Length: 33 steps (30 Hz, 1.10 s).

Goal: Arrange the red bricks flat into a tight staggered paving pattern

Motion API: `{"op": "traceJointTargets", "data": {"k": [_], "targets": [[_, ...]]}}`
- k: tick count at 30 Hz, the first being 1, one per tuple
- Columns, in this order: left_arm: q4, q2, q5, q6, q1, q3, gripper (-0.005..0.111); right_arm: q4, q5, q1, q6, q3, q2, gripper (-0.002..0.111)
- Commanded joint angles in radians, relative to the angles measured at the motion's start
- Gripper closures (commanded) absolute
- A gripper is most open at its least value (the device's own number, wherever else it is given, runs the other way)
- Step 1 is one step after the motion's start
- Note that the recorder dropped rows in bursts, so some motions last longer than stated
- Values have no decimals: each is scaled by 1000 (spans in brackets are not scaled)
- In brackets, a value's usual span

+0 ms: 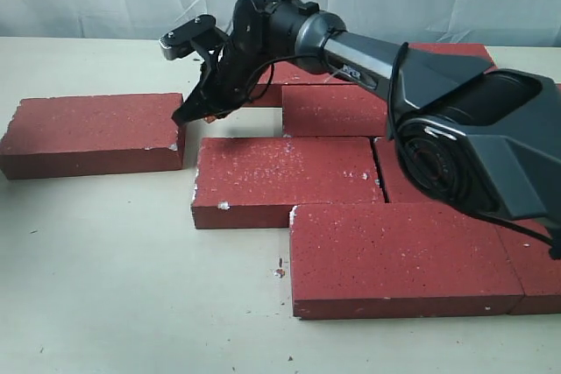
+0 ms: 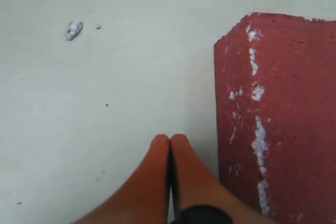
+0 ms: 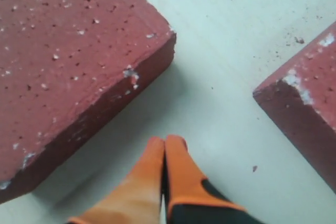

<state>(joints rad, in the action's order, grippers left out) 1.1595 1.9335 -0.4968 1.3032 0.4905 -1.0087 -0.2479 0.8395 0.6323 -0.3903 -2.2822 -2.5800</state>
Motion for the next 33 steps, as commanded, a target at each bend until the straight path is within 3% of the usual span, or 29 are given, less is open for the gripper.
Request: {"op": "traceJointTargets", "data": {"k": [1, 23, 28, 33], "targets": [[87, -1, -109, 74, 5, -6, 107, -31, -20, 12, 3, -17, -19, 109], [191, 68, -185, 180, -46, -30, 107, -52, -61, 33, -1, -17, -29, 109], [247, 68, -324, 253, -46, -35, 107, -18, -58, 29, -1, -17, -23, 109], [313, 68, -368, 313, -44, -37, 107, 56, -31, 9, -1, -17, 13, 109]]}}
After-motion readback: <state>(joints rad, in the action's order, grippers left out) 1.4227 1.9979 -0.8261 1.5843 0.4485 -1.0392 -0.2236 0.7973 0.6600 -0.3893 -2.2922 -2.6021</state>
